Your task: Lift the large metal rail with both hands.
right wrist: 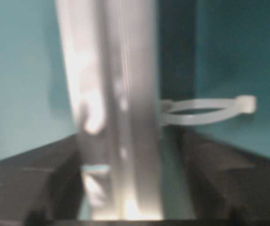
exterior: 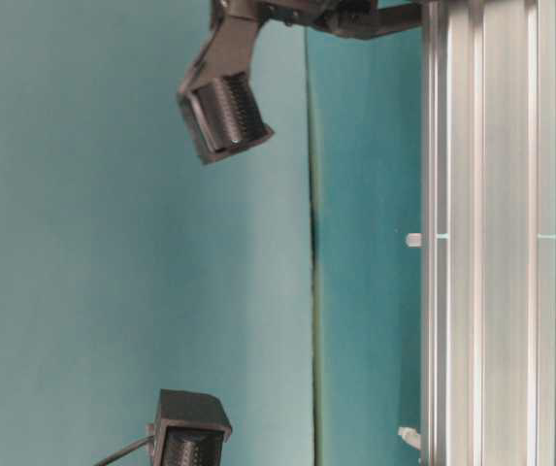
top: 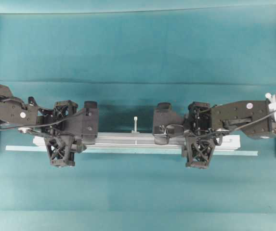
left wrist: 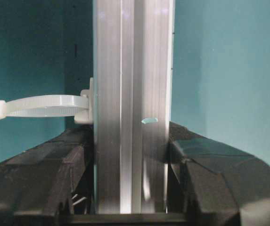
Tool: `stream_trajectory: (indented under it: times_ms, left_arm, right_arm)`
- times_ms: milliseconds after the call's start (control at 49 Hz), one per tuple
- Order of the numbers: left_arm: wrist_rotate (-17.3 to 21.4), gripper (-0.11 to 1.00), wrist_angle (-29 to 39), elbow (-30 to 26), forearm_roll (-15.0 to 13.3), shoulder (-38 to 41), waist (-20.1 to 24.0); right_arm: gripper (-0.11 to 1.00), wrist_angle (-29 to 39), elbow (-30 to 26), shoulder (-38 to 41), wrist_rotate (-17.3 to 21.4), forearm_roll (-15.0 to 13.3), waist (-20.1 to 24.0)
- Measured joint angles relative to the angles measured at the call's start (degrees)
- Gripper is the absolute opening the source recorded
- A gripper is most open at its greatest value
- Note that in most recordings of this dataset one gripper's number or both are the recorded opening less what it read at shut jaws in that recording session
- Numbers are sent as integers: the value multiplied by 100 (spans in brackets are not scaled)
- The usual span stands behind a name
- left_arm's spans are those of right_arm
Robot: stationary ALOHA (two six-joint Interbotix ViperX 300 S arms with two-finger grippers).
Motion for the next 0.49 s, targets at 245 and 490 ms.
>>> stream_trajectory:
  times_ms: [245,490]
  left_arm:
    - [9,92,35,0,0,-26,88]
    - [88,96,-88,18,0,-255,70]
  right_arm:
    - [88,0,9,0,26,0,0]
    - [92,62,9,-79,35,-9,0]
